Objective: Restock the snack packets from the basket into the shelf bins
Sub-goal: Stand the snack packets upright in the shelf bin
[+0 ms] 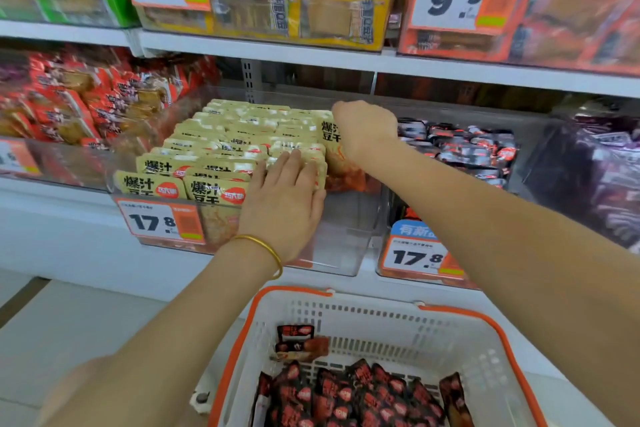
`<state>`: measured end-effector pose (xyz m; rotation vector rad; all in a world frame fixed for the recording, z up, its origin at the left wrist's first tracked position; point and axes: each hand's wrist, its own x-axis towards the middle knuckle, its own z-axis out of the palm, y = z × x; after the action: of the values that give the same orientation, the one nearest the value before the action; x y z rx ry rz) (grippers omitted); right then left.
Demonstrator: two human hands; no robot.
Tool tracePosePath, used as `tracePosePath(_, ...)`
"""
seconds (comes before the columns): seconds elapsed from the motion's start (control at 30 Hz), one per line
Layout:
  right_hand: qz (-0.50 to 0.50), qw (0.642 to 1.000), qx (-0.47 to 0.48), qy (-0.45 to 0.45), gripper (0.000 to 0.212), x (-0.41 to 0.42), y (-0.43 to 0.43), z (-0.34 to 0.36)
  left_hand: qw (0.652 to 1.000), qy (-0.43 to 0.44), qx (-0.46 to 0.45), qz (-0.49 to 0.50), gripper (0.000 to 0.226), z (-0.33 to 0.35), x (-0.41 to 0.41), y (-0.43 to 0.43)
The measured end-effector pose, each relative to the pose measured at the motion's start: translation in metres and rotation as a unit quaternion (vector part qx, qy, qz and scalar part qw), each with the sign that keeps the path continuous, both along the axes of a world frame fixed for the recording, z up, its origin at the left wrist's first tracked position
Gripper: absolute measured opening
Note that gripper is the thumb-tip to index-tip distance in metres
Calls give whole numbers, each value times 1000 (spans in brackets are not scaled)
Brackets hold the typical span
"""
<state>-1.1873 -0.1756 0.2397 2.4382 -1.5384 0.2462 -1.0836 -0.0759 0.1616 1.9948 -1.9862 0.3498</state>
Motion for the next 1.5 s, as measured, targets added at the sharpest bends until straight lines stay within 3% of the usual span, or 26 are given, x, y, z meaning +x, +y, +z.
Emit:
tracePosePath(0.2, 20, 991, 26, 133, 25, 10, -36, -9, 1000, 6, -17, -7, 59, -4, 1, -2)
tracePosePath(0.47, -44, 985, 3, 168, 34, 17, -61, -20, 999, 1, -44, -18, 54, -9, 2, -6)
tracePosePath(0.63, 13, 1000, 6, 27, 37, 7, -44, -4, 996, 29, -83, -36, 52, -6, 2, -1)
tracePosePath(0.73, 98, 992, -6, -85, 23, -14, -10, 15, 976, 49, -190, -90, 37, -5, -2, 12)
tracePosePath(0.87, 200, 932, 56, -297, 18, -69, 81, 16, 954, 37, -263, -142, 18, -15, -16, 52)
tracePosePath(1.0, 198, 861, 267, -385, 19, -107, 156, -55, 964, 6, -152, -216, 13, -60, -18, 81)
tracePosePath(1.07, 147, 855, 357, -347, 14, -111, 164, -108, 967, -1, -61, -247, 16, -82, -19, 82)
tracePosePath(1.23, 13, 858, 496, -132, 8, -135, 147, -266, 961, 6, 119, -250, 30, -118, -26, 76)
tracePosePath(1.3, -52, 844, 532, -50, 24, -155, 149, -324, 957, 11, 149, -249, 23, -126, -30, 73)
tracePosePath(1.4, -68, 820, 564, 72, 56, -176, 160, -375, 947, 37, 153, -279, 14, -132, -40, 66)
tracePosePath(1.5, -96, 815, 567, 71, 81, -185, 170, -403, 940, 33, 165, -296, 11, -137, -44, 58)
